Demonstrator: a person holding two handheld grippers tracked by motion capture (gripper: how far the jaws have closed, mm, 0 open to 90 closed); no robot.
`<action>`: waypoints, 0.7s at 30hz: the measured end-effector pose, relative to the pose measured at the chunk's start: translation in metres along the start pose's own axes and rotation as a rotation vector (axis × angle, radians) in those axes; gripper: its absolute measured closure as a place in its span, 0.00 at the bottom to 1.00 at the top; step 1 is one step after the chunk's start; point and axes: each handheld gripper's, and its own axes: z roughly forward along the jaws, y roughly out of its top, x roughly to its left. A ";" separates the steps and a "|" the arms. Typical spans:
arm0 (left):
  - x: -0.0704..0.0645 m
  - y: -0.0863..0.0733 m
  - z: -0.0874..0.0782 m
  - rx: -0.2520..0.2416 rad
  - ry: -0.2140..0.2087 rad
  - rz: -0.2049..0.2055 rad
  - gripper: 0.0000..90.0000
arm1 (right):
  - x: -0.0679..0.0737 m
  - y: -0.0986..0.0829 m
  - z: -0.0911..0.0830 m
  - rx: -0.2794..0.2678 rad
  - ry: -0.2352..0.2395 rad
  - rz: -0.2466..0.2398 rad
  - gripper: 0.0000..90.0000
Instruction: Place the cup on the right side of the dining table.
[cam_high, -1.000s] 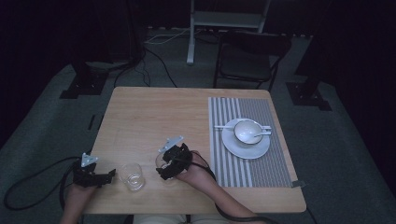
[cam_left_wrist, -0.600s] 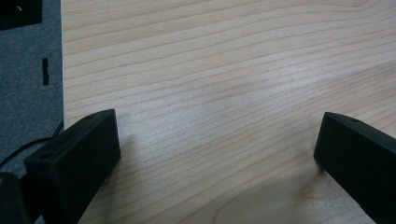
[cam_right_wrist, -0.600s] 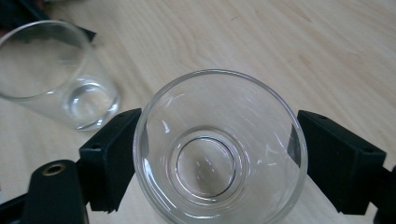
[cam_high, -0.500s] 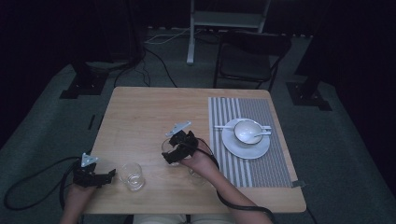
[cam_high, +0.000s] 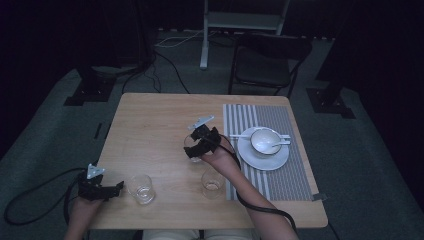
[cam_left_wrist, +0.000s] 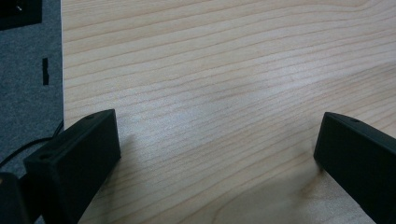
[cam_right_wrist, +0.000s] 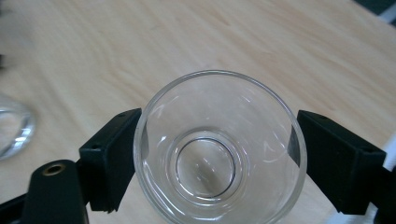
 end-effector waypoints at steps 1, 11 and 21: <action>0.000 0.000 0.000 0.000 0.000 0.000 0.01 | -0.004 0.000 0.000 0.001 -0.006 0.009 0.19; 0.000 0.000 0.000 0.000 0.000 0.000 0.01 | -0.046 0.003 -0.005 0.004 -0.063 0.071 0.19; 0.000 0.000 0.000 0.000 0.000 0.000 0.01 | -0.099 0.002 -0.020 -0.010 -0.135 0.167 0.19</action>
